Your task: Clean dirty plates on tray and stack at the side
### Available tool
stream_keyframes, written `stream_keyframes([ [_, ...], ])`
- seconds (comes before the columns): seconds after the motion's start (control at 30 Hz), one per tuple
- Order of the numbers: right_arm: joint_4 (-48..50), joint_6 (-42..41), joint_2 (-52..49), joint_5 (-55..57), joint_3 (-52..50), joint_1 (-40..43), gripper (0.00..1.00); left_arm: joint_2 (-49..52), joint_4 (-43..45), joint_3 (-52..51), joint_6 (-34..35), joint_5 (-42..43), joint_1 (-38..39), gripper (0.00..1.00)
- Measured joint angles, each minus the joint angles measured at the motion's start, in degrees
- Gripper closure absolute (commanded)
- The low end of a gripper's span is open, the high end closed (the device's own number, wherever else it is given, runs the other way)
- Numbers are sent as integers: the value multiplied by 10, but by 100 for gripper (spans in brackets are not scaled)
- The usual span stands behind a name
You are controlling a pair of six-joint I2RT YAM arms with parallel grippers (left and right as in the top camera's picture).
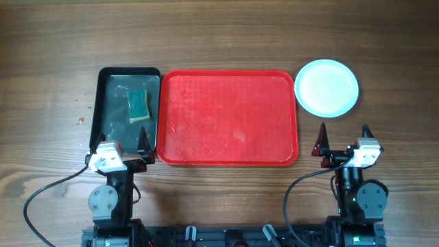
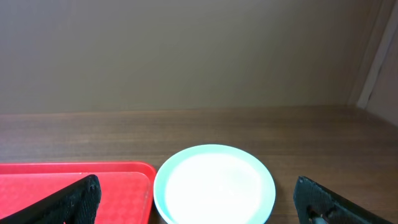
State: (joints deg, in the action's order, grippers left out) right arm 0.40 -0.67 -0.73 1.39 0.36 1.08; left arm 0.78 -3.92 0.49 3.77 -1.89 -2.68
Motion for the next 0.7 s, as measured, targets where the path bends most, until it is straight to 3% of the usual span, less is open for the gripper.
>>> stream_keyframes([
  [0.7,0,0,0,0,0,0,0,0,0,0,0,0,0,0],
])
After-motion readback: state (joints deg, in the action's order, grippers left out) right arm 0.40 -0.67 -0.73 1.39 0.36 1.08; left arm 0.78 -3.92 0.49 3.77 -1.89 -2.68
